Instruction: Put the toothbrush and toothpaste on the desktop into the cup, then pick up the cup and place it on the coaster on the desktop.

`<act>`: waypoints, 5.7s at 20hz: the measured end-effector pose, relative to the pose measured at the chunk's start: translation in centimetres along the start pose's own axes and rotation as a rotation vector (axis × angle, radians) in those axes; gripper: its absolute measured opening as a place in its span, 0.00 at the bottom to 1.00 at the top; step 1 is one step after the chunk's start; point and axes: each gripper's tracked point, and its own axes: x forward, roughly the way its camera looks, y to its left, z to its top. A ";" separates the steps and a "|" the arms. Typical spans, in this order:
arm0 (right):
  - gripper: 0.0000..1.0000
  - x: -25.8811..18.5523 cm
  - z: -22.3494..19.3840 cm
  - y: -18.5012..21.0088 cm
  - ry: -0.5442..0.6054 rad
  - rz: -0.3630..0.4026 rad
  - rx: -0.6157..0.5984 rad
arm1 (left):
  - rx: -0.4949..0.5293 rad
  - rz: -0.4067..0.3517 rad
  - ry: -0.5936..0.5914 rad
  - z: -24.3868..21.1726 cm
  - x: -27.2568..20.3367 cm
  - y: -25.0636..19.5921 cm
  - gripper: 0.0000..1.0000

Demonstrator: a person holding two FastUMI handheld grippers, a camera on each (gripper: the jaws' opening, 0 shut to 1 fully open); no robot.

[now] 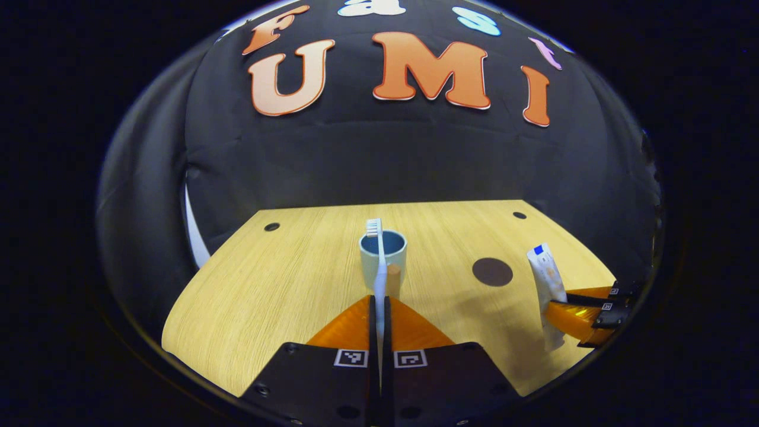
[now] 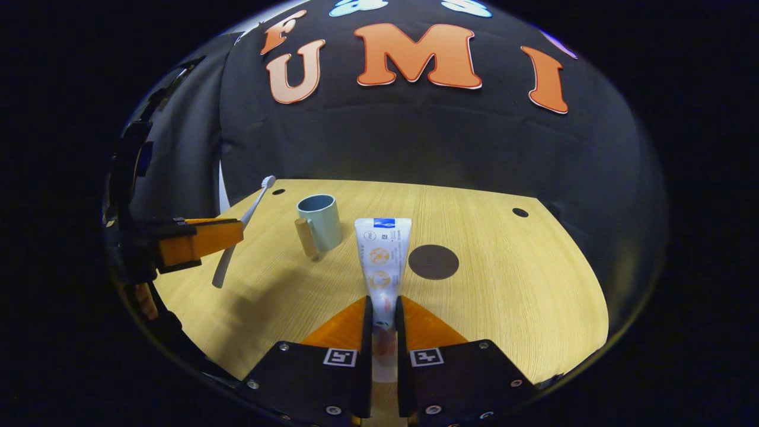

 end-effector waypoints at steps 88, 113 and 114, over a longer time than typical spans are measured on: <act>0.18 13.5 11.6 10.3 -0.126 0.041 0.040 | 0.049 -0.156 -0.208 5.3 11.9 5.6 0.24; 0.18 22.4 16.7 14.8 -0.216 0.130 -0.077 | 0.028 -0.099 -0.221 4.7 9.7 7.2 0.24; 0.18 22.7 16.3 14.9 -0.207 0.136 -0.069 | 0.027 -0.097 -0.218 4.6 10.0 7.3 0.24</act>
